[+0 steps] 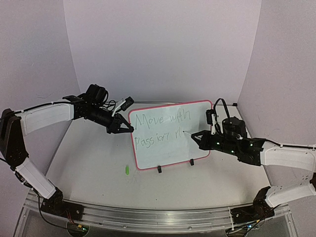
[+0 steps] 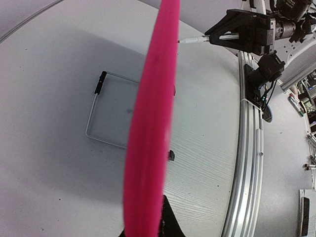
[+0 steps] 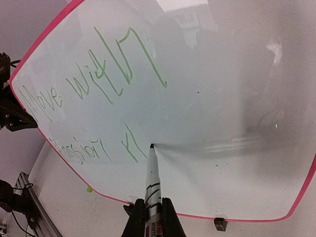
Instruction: Write a sentence on the whiteboard
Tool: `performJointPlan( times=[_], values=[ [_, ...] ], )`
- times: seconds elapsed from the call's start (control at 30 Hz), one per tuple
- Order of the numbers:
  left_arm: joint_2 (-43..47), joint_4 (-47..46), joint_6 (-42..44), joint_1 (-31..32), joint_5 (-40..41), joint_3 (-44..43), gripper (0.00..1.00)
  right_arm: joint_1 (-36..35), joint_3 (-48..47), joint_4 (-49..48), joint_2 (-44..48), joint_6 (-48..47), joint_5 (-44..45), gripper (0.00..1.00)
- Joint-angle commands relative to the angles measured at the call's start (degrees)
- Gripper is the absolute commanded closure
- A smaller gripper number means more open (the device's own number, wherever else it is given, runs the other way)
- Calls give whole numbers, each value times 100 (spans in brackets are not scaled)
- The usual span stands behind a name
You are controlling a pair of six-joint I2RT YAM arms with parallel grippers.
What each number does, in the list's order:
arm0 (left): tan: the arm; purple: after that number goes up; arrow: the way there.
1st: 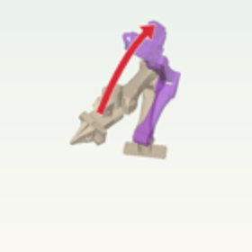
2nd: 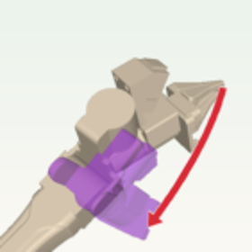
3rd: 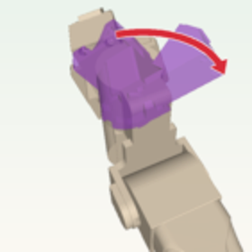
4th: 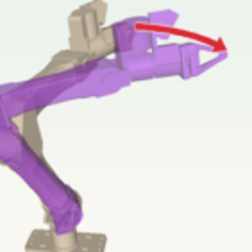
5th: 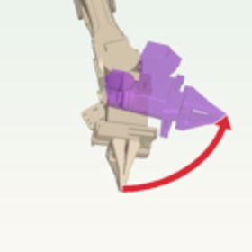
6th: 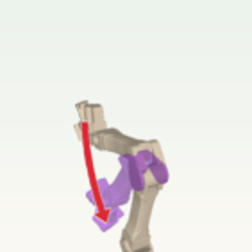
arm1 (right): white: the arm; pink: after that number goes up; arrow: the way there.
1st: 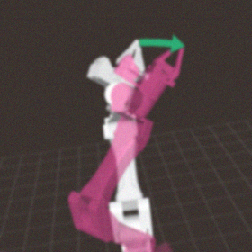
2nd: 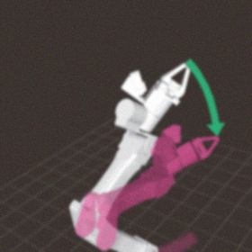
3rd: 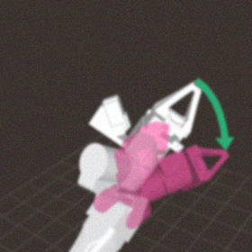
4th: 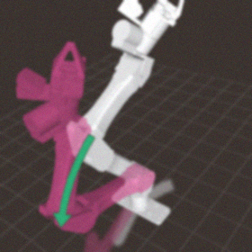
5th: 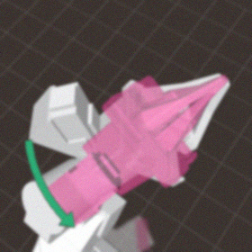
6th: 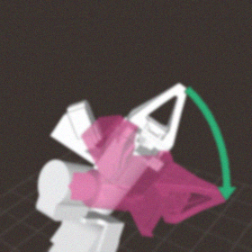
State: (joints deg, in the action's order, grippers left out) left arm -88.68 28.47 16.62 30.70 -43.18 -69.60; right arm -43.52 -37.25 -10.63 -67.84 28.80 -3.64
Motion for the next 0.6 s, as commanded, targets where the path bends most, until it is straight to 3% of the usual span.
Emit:
performJointPlan(
  times=[0.0,0.57],
  values=[
    [-43,132,202,51,439,31,100,45,-272,-97,-76,-129,99,100],
    [-69,132,207,53,433,30,100,45,37,-40,-101,131,-130,100]
  ],
)
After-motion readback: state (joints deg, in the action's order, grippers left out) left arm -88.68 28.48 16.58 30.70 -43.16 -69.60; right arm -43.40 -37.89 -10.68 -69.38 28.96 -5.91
